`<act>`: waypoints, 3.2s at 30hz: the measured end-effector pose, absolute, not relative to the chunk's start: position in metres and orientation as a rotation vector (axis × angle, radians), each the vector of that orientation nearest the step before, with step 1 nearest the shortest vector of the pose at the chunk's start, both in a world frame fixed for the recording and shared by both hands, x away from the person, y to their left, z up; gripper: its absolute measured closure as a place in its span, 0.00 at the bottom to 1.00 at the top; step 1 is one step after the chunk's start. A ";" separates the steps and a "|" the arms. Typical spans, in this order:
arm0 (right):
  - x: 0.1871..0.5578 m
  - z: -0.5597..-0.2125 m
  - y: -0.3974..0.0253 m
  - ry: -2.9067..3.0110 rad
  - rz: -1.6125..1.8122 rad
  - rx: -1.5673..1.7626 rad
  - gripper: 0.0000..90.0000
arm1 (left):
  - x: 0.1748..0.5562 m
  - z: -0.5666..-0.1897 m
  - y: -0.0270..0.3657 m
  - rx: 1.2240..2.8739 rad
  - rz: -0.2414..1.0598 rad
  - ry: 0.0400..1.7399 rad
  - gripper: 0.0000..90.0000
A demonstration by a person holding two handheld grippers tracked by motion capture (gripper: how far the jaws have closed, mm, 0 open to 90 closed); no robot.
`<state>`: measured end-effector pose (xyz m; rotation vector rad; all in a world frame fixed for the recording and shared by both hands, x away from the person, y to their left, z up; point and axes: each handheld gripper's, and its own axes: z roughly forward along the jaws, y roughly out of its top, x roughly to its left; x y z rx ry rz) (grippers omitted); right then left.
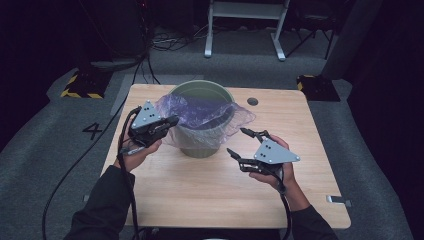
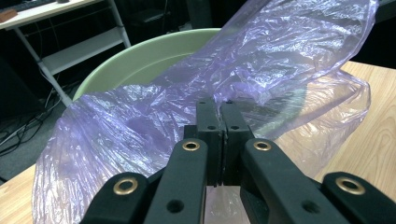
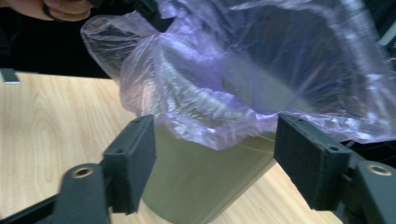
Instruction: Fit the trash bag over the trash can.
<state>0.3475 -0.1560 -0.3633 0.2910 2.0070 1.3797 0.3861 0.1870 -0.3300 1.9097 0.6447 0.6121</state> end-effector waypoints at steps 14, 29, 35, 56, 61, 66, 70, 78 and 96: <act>0.374 -0.379 -0.150 2.176 1.610 0.628 0.38 | 0.382 -0.339 0.175 1.945 0.565 0.588 0.99; 0.392 -0.388 -0.147 2.128 1.530 0.682 1.00 | 0.381 -0.337 0.186 1.915 0.570 0.580 0.99; 0.399 -0.391 -0.154 2.102 1.487 0.712 1.00 | 0.384 -0.335 0.196 1.902 0.596 0.597 0.98; 0.374 -0.365 -0.190 2.078 1.484 0.629 0.21 | 0.393 -0.330 0.202 1.916 0.651 0.604 0.97; 0.383 -0.341 -0.183 2.066 1.544 0.617 0.24 | 0.395 -0.325 0.201 1.909 0.660 0.595 0.97; 0.406 -0.327 -0.179 2.024 1.507 0.706 0.61 | 0.399 -0.322 0.200 1.914 0.684 0.601 0.96; 0.428 -0.322 -0.175 2.021 1.422 0.723 0.86 | 0.408 -0.320 0.202 1.904 0.684 0.620 0.94; 0.457 -0.317 -0.172 2.038 1.340 0.742 1.00 | 0.425 -0.317 0.204 1.854 0.717 0.684 0.73; 0.497 -0.336 -0.162 2.124 1.188 0.845 1.00 | 0.453 -0.334 0.255 1.771 0.644 0.883 0.38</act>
